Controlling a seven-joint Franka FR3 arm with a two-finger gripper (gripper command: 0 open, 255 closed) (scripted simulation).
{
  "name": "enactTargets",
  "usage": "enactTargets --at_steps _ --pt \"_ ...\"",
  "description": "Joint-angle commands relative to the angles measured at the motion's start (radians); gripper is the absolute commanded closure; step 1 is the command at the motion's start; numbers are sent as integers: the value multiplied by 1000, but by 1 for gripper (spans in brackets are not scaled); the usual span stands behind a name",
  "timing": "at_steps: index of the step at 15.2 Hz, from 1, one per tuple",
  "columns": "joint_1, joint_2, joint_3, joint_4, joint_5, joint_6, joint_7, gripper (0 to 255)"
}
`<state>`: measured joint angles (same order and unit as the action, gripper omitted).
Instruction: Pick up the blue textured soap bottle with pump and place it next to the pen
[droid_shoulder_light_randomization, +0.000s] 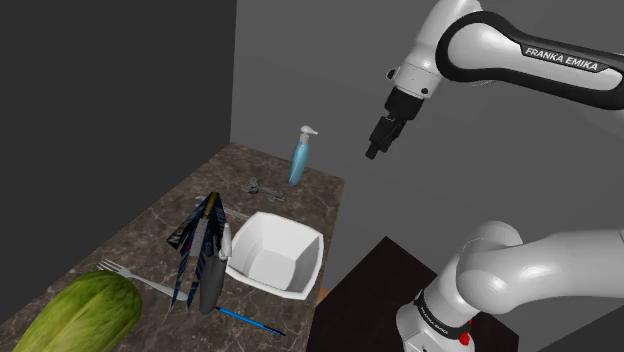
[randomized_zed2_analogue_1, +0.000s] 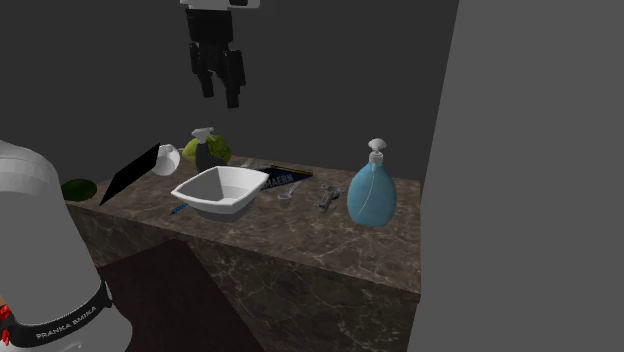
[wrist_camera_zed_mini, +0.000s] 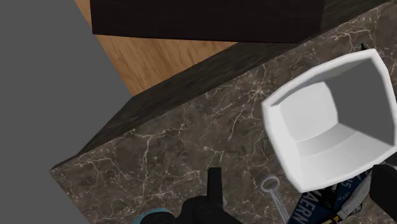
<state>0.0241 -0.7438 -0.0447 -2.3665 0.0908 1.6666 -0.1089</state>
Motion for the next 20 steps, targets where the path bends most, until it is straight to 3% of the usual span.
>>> enactTargets --at_steps 1,11,20 --pt "0 0 0 0 0 0 0 0" --pt "-4 389 -107 222 6 133 -146 0" --pt "-20 760 -176 539 81 144 -278 0"
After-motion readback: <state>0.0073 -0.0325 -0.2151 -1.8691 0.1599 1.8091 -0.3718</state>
